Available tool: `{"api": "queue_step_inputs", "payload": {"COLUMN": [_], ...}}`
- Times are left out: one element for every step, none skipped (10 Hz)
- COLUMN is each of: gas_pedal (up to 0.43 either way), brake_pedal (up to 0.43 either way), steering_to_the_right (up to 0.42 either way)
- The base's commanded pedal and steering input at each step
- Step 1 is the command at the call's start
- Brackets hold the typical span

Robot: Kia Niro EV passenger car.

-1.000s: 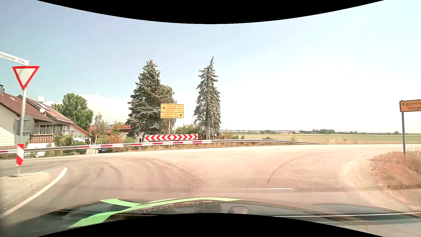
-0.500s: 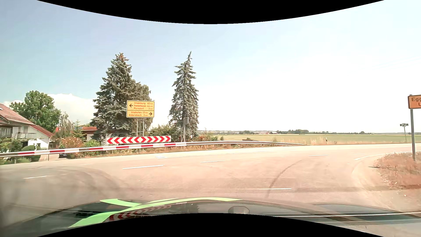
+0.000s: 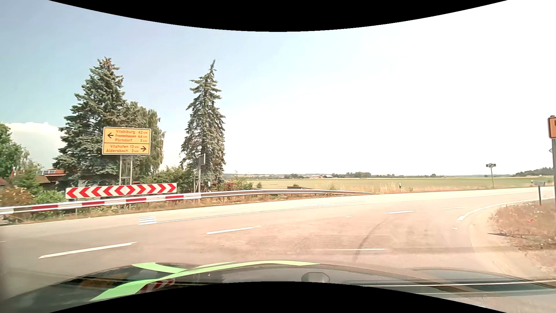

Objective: Follow the waypoints while adhering to traffic rules and regulations

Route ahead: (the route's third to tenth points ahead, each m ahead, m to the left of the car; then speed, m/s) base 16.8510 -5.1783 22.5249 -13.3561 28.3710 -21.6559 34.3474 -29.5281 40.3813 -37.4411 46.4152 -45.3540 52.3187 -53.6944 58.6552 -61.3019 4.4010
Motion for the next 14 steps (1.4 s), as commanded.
{"api": "queue_step_inputs", "payload": {"gas_pedal": [0.39, 0.39, 0.39, 0.39, 0.398, 0.421, 0.429, 0.429, 0.441, 0.441, 0.441, 0.441, 0.449, 0.461], "brake_pedal": [0.0, 0.0, 0.0, 0.0, 0.0, 0.0, 0.0, 0.0, 0.0, 0.0, 0.0, 0.0, 0.0, 0.0], "steering_to_the_right": [0.269, 0.278, 0.282, 0.286, 0.288, 0.286, 0.277, 0.265, 0.255, 0.254, 0.254, 0.253, 0.245, 0.231]}}
